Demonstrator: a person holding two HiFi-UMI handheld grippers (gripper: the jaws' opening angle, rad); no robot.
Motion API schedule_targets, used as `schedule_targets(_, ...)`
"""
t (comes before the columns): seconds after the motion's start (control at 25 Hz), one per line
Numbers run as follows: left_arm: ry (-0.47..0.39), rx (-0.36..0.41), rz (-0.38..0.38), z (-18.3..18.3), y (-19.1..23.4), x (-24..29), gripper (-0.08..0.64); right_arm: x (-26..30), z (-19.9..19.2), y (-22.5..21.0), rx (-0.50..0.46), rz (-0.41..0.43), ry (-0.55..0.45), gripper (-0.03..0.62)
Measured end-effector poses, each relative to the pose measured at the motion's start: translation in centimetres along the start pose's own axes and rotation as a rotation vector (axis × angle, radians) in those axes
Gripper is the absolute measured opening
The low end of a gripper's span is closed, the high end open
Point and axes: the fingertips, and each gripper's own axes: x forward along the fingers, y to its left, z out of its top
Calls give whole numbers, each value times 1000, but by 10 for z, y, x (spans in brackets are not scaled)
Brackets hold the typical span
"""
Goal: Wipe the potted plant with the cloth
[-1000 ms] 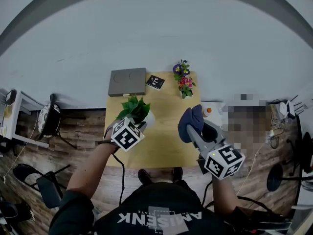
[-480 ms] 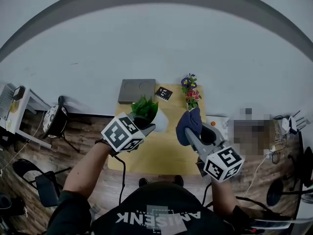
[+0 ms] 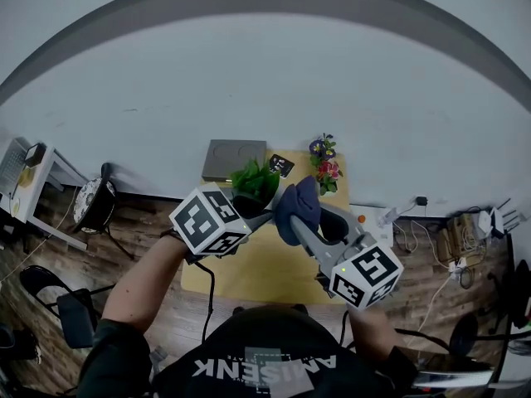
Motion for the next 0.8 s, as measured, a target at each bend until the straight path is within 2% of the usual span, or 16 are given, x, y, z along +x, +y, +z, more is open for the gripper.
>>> schedule_targets(0.32, -51, -10, -32, 21, -2, -12, 20, 27, 10, 0, -23, 45, -15, 130)
schedule_targets(0.52, -80, -27, -25, 27, 8, -21, 15, 38, 5, -6, -43, 50, 10, 130)
schedule_targets(0.8, -134, -61, -48, 25, 11, -37, 14, 38, -12, -13, -12, 36, 48, 130)
